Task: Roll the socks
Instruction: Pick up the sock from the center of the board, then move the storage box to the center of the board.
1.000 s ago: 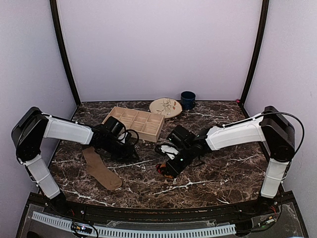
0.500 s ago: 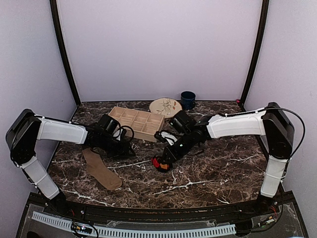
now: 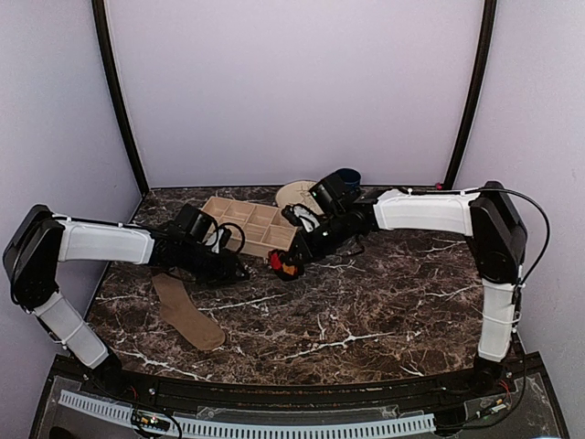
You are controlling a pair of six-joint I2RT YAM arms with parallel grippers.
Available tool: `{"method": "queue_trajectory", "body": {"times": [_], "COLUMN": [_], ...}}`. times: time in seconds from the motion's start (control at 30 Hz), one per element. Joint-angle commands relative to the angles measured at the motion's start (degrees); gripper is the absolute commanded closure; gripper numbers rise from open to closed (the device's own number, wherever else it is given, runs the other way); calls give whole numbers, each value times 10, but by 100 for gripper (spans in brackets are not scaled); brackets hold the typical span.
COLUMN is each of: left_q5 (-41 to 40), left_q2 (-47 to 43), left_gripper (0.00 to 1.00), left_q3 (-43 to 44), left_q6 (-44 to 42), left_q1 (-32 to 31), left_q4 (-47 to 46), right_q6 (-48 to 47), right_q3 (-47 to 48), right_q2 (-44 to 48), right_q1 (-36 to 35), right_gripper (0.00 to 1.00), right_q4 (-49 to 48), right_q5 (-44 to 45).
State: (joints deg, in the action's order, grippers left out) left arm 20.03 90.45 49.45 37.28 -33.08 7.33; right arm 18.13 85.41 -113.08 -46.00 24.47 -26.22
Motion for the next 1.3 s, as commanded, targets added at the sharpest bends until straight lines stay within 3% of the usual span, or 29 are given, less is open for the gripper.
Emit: {"method": "queue_trajectory", "body": {"times": [0.0,0.37,0.77,1.27], "left_q5": [-4,-4,-9,-42], "left_q2": [-20,-17,-13,-30], "left_gripper": [53,52,52,52], "left_q3": [9,26,36,36], "left_q6": [-16,-31,-42,-40], "left_q1": [9,22,33,52], "left_q4": [4,12,20,26], "right_q6": [-10,-68,-115,-153], "right_q3": [96,343,374,403], "right_q2": [-33,-159,-217,-267], "right_q1": [17,28,0,-20], "right_gripper": [100,100,100,100], "right_q4": [12,126,110,165], "right_q5": [40,196,275,289]}}
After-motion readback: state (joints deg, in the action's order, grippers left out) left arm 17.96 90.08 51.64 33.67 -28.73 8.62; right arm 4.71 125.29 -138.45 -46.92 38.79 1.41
